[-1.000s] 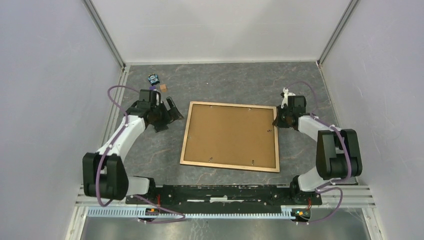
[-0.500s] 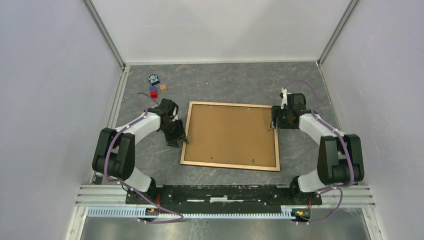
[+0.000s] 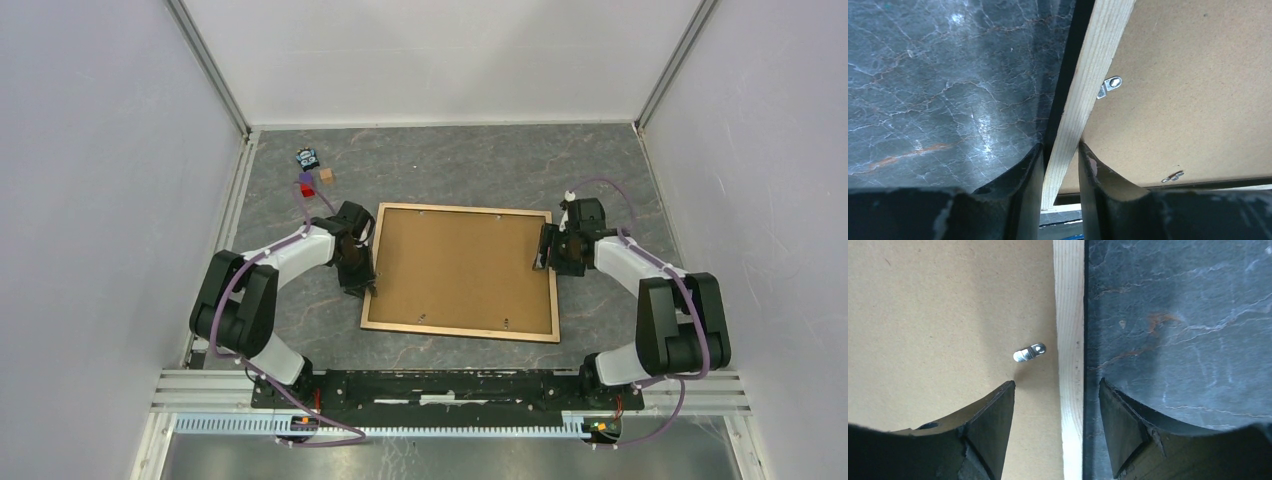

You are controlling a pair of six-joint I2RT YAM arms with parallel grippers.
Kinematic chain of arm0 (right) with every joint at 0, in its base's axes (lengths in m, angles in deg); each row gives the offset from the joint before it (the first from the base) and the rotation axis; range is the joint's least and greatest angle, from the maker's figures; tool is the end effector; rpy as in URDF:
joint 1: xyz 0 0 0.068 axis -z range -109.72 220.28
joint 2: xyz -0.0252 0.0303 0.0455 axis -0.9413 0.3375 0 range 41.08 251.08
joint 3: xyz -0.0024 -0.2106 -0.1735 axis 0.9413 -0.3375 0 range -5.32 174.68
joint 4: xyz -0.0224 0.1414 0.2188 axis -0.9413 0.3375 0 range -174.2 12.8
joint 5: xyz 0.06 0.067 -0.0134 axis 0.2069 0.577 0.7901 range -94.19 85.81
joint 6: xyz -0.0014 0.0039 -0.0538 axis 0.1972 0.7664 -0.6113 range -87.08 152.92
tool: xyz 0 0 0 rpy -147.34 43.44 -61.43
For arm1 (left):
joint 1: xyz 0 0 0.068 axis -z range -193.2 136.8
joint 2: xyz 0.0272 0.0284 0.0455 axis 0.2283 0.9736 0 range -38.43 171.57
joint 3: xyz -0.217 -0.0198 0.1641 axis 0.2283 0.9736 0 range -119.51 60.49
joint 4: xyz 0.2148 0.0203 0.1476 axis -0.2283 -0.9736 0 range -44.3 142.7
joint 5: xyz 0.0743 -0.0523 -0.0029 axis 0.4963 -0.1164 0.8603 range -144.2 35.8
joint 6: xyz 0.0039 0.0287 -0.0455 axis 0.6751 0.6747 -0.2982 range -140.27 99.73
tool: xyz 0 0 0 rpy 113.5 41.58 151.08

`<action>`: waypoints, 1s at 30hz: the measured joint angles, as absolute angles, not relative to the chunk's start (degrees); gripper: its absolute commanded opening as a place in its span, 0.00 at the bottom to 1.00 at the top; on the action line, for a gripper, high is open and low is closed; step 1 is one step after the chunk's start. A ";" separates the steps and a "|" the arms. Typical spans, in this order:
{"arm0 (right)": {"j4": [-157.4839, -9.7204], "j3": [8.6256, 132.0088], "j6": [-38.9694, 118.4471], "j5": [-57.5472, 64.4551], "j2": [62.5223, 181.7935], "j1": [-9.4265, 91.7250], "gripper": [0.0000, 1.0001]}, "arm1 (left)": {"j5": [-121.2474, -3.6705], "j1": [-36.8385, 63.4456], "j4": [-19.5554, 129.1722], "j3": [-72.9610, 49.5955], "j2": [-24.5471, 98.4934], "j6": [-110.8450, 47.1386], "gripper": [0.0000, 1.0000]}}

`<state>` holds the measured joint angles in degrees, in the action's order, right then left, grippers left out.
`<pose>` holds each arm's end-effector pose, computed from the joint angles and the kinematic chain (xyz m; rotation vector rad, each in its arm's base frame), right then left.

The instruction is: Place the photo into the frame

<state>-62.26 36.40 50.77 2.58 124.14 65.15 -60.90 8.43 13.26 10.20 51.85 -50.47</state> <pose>0.2594 0.0276 0.1611 0.2608 2.6814 0.2836 0.2471 -0.1026 0.1585 -0.2088 3.0069 -0.2805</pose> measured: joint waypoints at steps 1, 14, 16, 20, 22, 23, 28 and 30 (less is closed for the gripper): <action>-62.66 36.46 52.32 2.27 124.17 64.74 0.68 | -60.81 8.43 13.15 10.14 51.85 -50.47 0.33; -55.90 45.25 68.52 -10.38 130.57 59.86 0.64 | -60.31 8.43 12.56 9.75 51.96 -50.45 0.18; -54.99 46.36 69.65 -11.78 131.86 59.49 0.62 | -60.31 8.43 12.56 9.75 51.98 -50.45 0.17; -54.11 46.98 71.36 -13.40 132.67 58.59 0.58 | -60.28 8.43 12.50 9.66 52.00 -50.45 0.15; -54.02 46.98 71.67 -14.06 132.67 58.35 0.55 | -60.28 8.43 12.50 9.66 52.02 -50.43 0.15; -53.94 46.95 71.71 -14.32 132.60 58.33 0.54 | -60.28 8.43 12.50 9.66 52.02 -50.43 0.14; -55.49 44.51 71.88 -15.37 130.35 58.27 0.48 | -60.28 8.43 12.50 9.66 52.02 -50.43 0.14; -56.19 43.52 71.67 -15.48 129.56 58.22 0.44 | -60.31 8.43 12.50 9.66 52.02 -50.43 0.14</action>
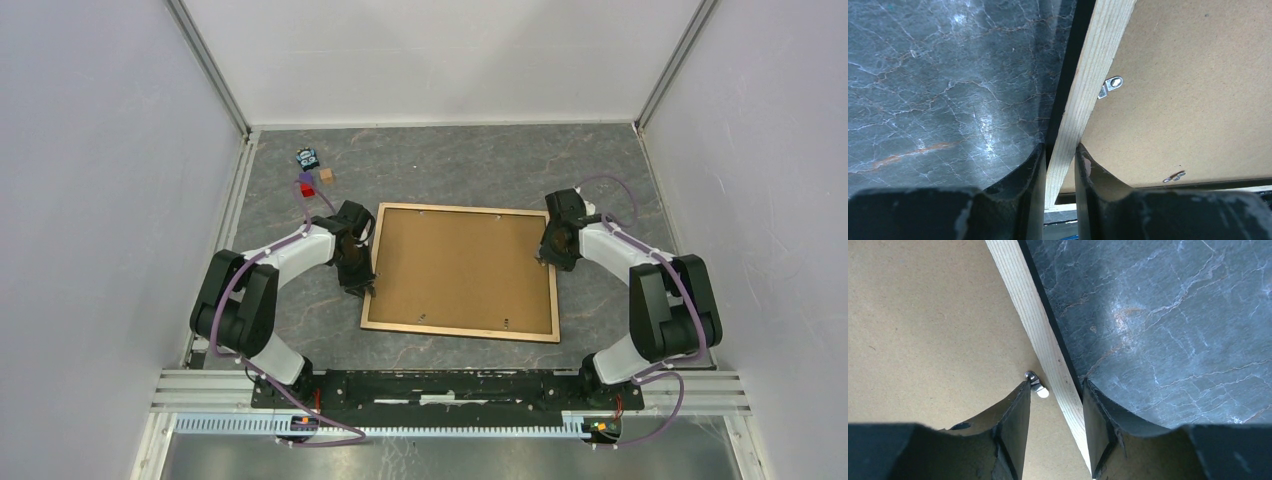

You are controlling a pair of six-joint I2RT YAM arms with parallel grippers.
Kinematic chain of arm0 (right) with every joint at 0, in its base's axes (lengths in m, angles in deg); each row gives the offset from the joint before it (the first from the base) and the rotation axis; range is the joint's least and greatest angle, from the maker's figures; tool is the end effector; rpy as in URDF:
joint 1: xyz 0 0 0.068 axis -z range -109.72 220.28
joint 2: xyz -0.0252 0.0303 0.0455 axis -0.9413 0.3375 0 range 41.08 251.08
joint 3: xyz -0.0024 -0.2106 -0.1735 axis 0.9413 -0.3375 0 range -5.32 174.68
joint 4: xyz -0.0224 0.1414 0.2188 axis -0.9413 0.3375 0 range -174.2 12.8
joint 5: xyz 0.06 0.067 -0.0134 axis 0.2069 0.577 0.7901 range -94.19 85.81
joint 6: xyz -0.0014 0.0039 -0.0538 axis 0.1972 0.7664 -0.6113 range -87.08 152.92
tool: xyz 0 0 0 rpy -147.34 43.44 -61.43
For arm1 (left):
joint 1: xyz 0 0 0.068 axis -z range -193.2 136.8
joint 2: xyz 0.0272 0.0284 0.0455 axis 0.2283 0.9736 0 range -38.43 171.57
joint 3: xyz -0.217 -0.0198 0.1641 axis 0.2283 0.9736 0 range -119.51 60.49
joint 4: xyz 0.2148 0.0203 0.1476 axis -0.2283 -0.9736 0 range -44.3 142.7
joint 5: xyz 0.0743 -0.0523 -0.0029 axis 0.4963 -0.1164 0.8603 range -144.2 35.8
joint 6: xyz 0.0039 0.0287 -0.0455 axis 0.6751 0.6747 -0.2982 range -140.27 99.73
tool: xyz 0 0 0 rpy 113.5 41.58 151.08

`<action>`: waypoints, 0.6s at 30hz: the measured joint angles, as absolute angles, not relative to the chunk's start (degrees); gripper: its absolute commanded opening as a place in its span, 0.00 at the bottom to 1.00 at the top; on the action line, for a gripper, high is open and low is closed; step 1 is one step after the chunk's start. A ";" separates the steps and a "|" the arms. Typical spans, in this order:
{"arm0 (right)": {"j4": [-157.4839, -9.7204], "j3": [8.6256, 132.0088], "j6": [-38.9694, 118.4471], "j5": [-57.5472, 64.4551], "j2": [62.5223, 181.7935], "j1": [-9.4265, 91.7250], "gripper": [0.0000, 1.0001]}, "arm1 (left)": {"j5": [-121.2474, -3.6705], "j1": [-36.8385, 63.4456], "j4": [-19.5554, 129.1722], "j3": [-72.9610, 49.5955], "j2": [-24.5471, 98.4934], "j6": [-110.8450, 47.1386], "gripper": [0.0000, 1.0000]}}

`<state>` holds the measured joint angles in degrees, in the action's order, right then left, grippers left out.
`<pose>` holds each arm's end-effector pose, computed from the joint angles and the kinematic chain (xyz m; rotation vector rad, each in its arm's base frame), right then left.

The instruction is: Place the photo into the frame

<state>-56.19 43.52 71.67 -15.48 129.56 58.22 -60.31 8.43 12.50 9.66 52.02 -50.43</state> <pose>0.2766 0.0520 0.1665 0.6760 2.6211 -0.0123 0.2480 -0.1025 0.1598 -0.2099 3.0100 -0.2622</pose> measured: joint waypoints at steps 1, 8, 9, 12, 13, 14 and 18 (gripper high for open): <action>-56.41 43.28 71.40 -15.54 129.32 58.22 0.43 | -60.31 8.43 12.48 9.64 52.02 -50.43 0.14; -57.02 42.87 67.10 -16.44 129.02 58.18 0.32 | -60.28 8.43 12.50 9.64 52.02 -50.43 0.13; -57.17 42.87 66.03 -16.55 129.04 58.13 0.30 | -60.28 8.43 12.50 9.64 52.02 -50.43 0.13; -57.83 42.87 62.27 -16.70 129.28 57.89 0.27 | -60.31 8.43 12.48 9.64 52.02 -50.43 0.13; -58.05 42.87 60.91 -16.72 129.41 57.89 0.28 | -60.28 8.43 12.48 9.64 52.02 -50.43 0.13; -58.11 42.95 59.60 -16.55 129.52 57.89 0.29 | -60.31 8.43 12.50 9.64 52.02 -50.43 0.13; -58.29 43.63 54.22 -14.95 129.87 57.87 0.46 | -60.31 8.43 12.50 9.64 52.02 -50.43 0.13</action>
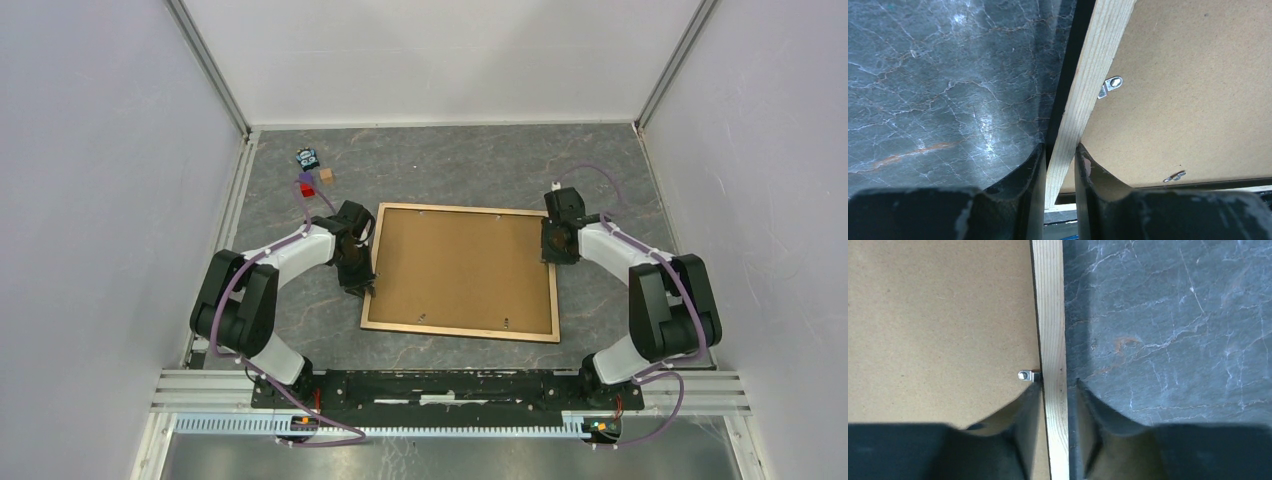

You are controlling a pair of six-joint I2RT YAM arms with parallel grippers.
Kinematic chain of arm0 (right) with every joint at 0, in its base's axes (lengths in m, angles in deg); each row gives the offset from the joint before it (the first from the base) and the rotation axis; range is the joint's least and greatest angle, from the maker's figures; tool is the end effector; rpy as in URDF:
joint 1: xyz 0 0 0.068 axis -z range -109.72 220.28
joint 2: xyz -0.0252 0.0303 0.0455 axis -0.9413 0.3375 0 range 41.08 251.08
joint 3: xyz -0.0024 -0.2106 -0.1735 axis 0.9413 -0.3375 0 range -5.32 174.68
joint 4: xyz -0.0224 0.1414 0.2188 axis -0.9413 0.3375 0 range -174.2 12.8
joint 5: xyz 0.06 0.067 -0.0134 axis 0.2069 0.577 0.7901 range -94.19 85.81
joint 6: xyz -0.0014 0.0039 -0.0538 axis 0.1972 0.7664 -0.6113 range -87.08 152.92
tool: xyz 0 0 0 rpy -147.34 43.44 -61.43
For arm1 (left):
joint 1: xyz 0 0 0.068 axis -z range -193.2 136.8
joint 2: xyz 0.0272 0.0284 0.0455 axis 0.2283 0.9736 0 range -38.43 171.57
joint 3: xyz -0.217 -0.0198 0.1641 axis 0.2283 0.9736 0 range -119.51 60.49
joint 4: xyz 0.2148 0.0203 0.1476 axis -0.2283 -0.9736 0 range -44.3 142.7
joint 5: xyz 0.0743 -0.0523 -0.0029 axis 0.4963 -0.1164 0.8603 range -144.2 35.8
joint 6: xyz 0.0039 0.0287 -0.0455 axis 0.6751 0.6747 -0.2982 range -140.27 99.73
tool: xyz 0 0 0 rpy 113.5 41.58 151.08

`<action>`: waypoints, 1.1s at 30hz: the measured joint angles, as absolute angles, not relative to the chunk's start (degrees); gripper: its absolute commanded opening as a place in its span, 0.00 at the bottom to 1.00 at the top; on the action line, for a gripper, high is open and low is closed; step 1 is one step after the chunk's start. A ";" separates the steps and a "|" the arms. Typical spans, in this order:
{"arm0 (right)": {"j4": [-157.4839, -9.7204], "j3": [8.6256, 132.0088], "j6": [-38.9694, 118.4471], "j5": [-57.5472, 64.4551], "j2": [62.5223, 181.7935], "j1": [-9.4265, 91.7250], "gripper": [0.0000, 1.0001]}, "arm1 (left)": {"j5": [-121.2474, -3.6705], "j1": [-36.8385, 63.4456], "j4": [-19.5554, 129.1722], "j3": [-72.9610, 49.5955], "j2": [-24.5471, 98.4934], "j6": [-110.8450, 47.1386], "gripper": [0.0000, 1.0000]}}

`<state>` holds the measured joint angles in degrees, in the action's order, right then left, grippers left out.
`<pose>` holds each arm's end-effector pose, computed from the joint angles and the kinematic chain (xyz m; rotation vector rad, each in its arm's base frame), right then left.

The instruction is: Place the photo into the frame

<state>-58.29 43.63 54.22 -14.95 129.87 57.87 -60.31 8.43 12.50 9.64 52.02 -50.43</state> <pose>0.2805 0.0550 0.1671 0.2620 2.6703 -0.0747 0.2480 -0.1026 0.1599 -0.2099 3.0097 -0.2624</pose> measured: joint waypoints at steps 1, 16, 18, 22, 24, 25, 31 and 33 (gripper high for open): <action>-58.53 43.52 53.39 -14.54 129.67 57.87 0.52 | -60.31 8.43 12.48 9.64 52.02 -50.43 0.13; -70.77 42.25 46.09 -2.73 131.69 57.35 0.71 | -62.14 6.70 12.13 10.10 51.91 -50.47 0.07; -70.70 45.40 45.20 -2.71 134.46 57.19 0.72 | -63.54 6.55 13.46 11.47 51.04 -50.93 0.07; -69.59 53.38 43.34 -2.84 140.49 57.19 0.73 | -68.31 7.08 18.51 17.59 46.62 -55.76 0.15; -68.65 59.48 41.96 -3.37 144.10 57.19 0.74 | -71.91 8.67 24.32 23.52 42.40 -61.22 0.28; -68.52 61.79 41.57 -3.30 145.41 57.11 0.74 | -73.18 9.61 26.57 25.81 40.59 -63.50 0.35; -63.44 71.48 40.15 -6.62 147.60 52.98 0.90 | -76.85 16.91 37.61 36.41 29.75 -76.11 0.75; -61.91 70.63 40.02 -9.09 145.30 51.40 0.92 | -76.63 17.28 37.85 36.45 26.25 -77.31 0.85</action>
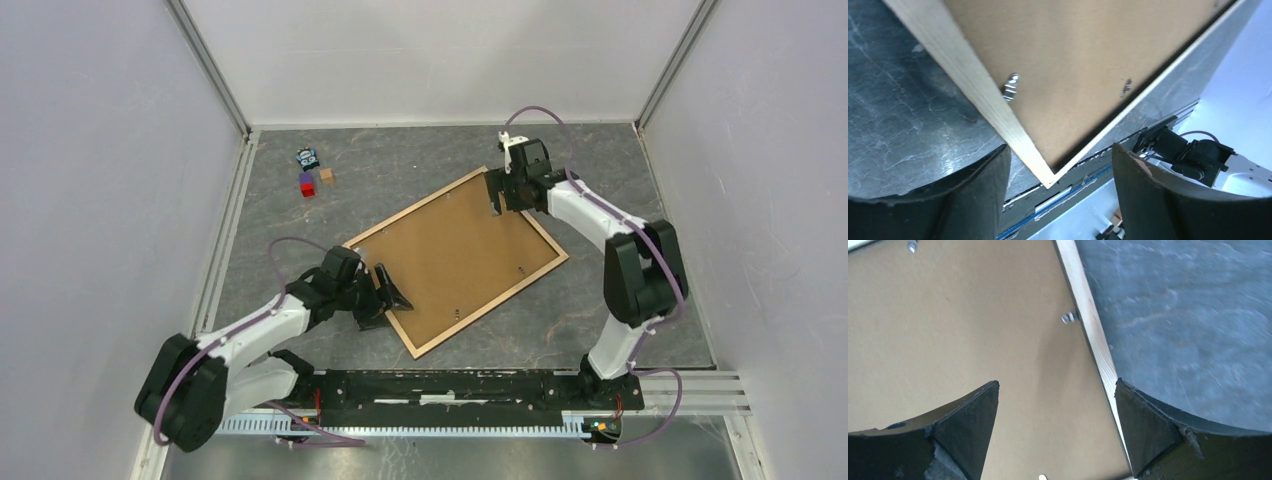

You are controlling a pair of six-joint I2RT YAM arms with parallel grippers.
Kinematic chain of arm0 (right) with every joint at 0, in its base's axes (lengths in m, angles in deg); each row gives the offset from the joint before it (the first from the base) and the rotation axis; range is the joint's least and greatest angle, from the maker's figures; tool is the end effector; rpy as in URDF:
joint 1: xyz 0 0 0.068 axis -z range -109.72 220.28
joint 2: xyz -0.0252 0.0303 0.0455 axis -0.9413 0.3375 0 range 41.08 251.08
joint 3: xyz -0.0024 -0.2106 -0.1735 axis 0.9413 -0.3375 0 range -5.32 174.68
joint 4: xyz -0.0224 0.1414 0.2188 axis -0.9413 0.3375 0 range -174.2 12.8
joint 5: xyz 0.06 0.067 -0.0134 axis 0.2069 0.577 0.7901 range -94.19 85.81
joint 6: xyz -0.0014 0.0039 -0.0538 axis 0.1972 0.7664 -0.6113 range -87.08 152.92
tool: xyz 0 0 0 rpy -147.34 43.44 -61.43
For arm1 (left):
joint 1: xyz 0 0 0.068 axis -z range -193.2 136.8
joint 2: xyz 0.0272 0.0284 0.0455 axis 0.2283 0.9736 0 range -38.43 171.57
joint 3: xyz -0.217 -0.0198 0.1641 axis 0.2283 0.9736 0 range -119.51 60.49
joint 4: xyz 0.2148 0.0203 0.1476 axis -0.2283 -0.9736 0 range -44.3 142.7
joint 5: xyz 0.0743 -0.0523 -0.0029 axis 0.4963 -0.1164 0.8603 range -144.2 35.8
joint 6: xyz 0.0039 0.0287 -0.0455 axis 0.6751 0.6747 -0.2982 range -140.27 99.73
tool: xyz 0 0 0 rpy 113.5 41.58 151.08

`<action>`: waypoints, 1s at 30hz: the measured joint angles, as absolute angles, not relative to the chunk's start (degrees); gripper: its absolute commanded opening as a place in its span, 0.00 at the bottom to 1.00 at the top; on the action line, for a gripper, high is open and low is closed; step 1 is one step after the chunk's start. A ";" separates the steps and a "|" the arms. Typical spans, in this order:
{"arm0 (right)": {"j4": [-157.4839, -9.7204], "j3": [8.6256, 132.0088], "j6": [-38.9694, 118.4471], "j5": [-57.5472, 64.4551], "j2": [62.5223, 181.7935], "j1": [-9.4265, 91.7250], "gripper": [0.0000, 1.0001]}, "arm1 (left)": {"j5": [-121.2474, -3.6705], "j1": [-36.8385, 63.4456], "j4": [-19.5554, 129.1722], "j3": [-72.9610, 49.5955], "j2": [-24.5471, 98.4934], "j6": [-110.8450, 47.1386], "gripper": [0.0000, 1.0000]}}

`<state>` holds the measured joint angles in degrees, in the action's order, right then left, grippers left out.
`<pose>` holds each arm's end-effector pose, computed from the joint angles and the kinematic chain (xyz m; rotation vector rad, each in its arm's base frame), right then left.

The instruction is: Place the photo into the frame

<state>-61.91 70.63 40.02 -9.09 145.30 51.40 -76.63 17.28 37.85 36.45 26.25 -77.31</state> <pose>0.3781 0.1262 0.2216 -0.2142 2.4417 0.0953 0.1590 -0.1095 0.1500 -0.4751 2.7640 -1.0021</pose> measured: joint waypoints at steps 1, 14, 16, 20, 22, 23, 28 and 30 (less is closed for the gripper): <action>-60.91 69.36 39.86 -10.60 143.09 50.57 0.93 | -76.13 17.26 37.66 36.26 24.20 -77.44 0.89; -59.75 40.86 60.78 -11.00 113.26 51.36 0.79 | -70.75 17.26 26.05 13.57 20.72 -66.53 1.00; -60.23 36.48 68.19 -8.44 112.19 50.97 0.78 | -70.69 17.26 25.72 8.22 23.52 -64.74 1.00; -59.82 31.96 78.79 -5.53 112.45 48.41 0.77 | -70.82 17.26 25.50 -1.18 30.41 -61.86 1.00; -59.75 31.39 82.86 -5.84 112.47 46.77 0.76 | -70.84 17.26 25.29 -4.99 33.51 -60.74 1.00; -60.08 31.11 84.10 -5.95 112.47 46.38 0.75 | -70.95 17.26 24.89 -7.19 35.24 -60.24 1.00; -62.94 27.44 90.35 -6.56 113.48 45.76 0.67 | -71.02 17.26 23.45 -16.46 41.95 -57.64 1.00; -63.79 27.98 91.71 -7.26 114.77 45.63 0.63 | -70.58 17.26 22.42 -18.93 43.50 -56.39 1.00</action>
<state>-63.79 27.98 91.71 -7.26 114.77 45.63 -70.58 17.26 22.42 -18.93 43.50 -56.39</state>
